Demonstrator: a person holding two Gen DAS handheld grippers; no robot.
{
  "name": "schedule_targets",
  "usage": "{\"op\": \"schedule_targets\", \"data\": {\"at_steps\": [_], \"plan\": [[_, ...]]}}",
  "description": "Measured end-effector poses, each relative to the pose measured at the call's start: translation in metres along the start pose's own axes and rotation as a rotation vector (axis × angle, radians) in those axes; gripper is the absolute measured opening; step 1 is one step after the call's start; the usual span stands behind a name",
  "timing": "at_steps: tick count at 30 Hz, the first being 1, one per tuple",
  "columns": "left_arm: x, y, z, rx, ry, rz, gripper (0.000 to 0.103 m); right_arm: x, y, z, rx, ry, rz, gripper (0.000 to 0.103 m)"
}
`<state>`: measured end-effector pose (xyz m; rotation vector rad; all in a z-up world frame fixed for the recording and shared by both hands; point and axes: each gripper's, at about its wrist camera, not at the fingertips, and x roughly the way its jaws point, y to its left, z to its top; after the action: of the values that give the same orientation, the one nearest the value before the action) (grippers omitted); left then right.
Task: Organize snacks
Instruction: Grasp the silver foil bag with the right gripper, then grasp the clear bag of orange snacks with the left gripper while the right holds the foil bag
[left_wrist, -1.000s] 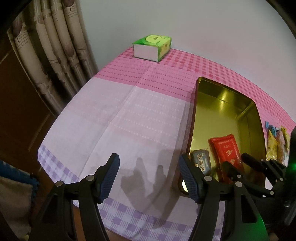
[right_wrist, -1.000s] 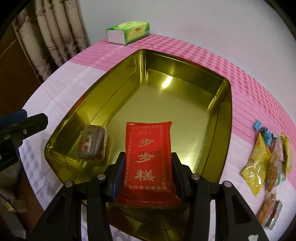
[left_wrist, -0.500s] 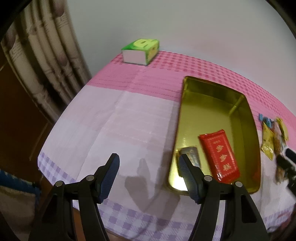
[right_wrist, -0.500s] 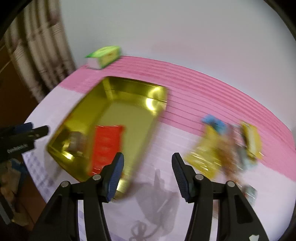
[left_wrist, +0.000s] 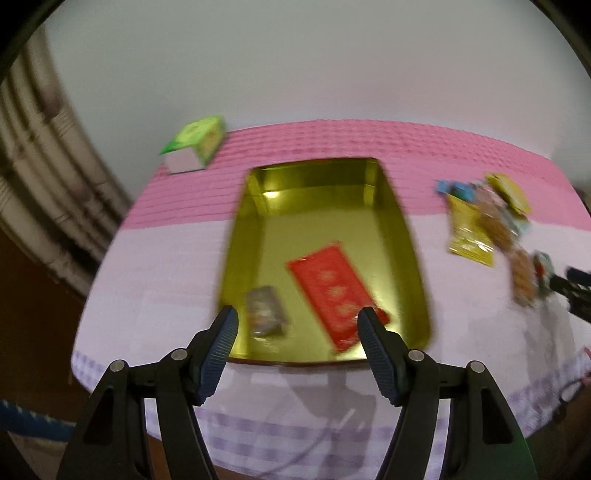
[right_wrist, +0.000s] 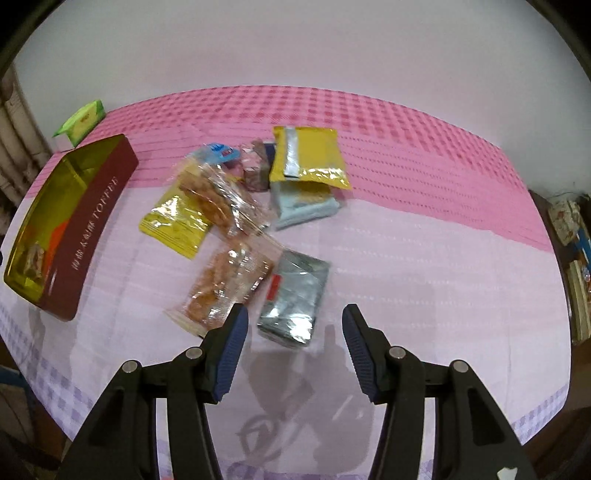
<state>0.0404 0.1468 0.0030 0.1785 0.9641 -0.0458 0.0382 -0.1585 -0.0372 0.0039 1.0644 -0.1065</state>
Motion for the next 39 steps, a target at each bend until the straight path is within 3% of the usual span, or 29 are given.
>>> {"op": "schedule_targets", "data": {"at_steps": [4, 10, 16, 22, 35, 39], "plan": [[0.004, -0.045, -0.003, 0.084, 0.015, -0.045, 0.068, 0.006, 0.004, 0.001, 0.014, -0.002, 0.01, 0.049], [0.015, -0.09, -0.005, 0.129, 0.026, -0.097, 0.068, 0.026, 0.008, 0.002, 0.017, 0.015, 0.018, 0.049], [0.026, -0.12, -0.004, 0.16, 0.017, -0.115, 0.068, 0.04, 0.001, 0.004, 0.047, 0.029, 0.055, 0.038], [0.033, -0.145, 0.001, 0.175, -0.002, -0.147, 0.068, 0.042, -0.006, 0.005, 0.025, 0.0, 0.052, 0.033], [0.041, -0.21, 0.005, 0.236, 0.023, -0.213, 0.068, 0.029, -0.082, -0.021, 0.09, 0.001, -0.04, 0.033], [0.047, -0.227, 0.011, 0.236, 0.043, -0.228, 0.068, 0.029, -0.09, -0.023, 0.107, 0.003, -0.027, 0.033]]}}
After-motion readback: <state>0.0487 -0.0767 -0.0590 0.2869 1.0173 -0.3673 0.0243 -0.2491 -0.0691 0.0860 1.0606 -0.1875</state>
